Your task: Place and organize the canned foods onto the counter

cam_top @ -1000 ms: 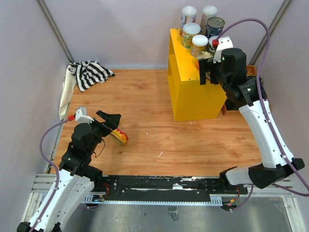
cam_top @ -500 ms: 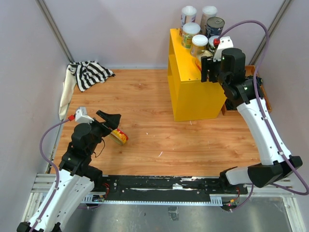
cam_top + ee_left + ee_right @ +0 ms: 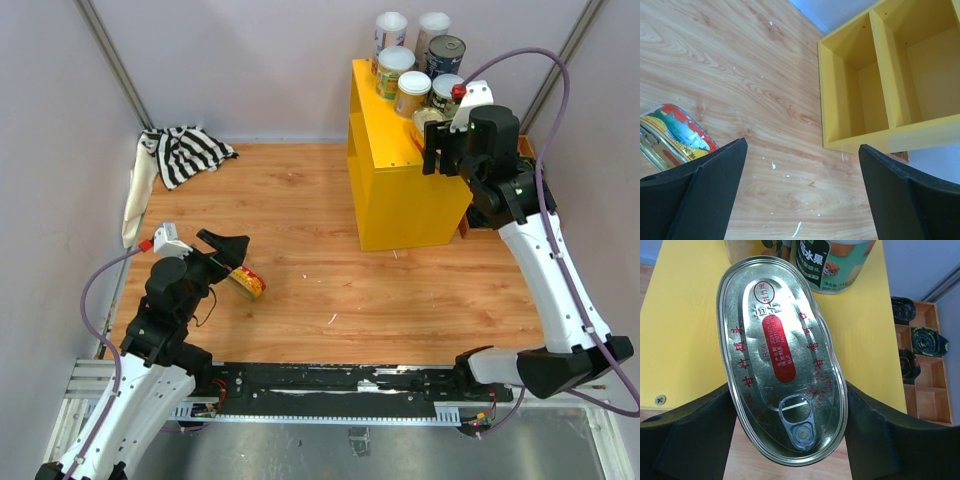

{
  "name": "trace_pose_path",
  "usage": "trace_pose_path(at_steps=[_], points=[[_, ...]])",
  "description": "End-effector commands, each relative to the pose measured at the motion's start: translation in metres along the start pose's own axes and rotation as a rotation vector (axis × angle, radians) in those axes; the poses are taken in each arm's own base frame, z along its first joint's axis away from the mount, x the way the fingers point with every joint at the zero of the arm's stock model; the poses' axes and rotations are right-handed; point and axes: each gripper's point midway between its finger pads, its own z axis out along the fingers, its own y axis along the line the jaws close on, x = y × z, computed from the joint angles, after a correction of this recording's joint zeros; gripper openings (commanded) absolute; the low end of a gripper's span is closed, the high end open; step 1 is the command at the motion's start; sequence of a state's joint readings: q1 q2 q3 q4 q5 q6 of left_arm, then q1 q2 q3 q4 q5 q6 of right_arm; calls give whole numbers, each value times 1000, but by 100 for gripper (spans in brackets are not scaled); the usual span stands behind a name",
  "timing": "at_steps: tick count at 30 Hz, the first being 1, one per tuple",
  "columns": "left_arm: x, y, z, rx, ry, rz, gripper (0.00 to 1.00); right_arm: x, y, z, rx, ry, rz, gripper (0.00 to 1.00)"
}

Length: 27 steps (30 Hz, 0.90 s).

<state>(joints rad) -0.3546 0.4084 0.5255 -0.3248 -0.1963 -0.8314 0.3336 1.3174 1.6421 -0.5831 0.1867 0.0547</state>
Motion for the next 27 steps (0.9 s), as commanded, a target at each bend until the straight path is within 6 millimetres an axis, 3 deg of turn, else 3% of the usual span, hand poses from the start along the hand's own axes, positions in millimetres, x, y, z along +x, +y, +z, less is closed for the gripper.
trace_pose_path(at_steps=[1,12,27], points=[[-7,-5,-2,13,-19,-10,98,3,-18,-19,62,8,26,38],[-6,-4,-4,11,-16,-12,98,7,-40,-35,176,10,68,32],[-11,-8,-5,16,-21,-4,98,5,-55,-28,223,9,108,30]])
